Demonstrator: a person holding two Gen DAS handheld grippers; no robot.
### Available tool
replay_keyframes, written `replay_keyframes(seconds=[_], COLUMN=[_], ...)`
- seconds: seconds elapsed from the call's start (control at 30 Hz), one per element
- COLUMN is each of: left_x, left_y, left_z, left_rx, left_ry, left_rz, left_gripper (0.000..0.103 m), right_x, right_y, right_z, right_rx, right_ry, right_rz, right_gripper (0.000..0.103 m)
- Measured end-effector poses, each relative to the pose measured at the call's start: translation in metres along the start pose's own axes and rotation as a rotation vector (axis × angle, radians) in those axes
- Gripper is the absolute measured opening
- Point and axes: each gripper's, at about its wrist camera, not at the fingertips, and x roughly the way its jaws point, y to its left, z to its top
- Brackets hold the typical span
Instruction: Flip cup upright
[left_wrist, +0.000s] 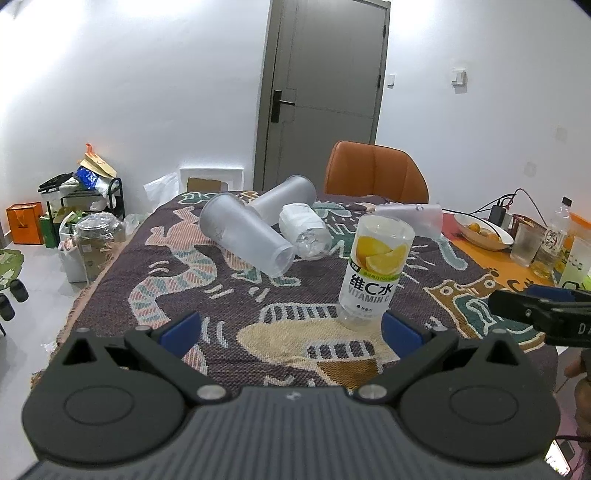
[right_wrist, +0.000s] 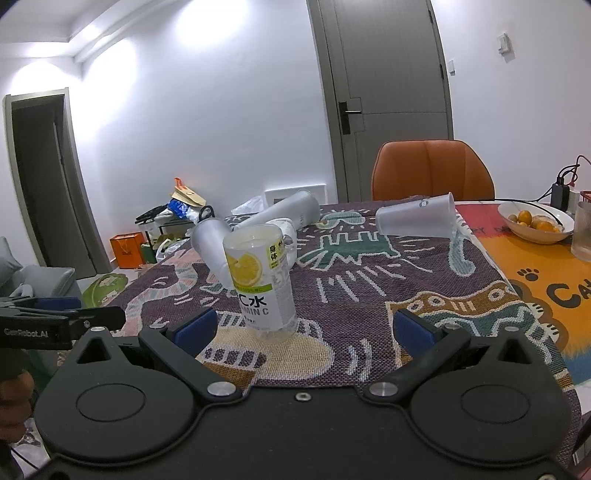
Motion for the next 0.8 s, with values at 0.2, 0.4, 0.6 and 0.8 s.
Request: replay_keyframes(seconds=[0.2, 0.4, 0.6, 0.8], left_x=[-0.0004, -0.0001, -0.0009, -0.0013], left_y=[-0.002, -0.0024, -0.0023, -0.0018], left_z=[-0.0003, -0.0005, -0.0006, -0.0019], left_rx=[0.01, 0.009, 0.008, 0.005], left_ry=[-0.003, 0.001, -0.011, -0.011], left_rz=[-0.009, -0.008, -0.012, -0.003], left_gripper=[0.103, 0.103, 0.103, 0.103], right_x=[0.001, 0.0019, 0.0026, 0.0035], right_y=[-0.0005, -0.0005, 0.0003, 0.0004], right_z=[-0.0003, -0.0011, -0.0017, -0.0024], right_rx=[0.002, 0.004, 0.001, 0.0], right_ry=[0.004, 0.003, 0.006, 0.009], right_rz=[-0.004, -0.003, -0.004, -0.007], right_gripper=[0.103, 0.103, 0.103, 0.103])
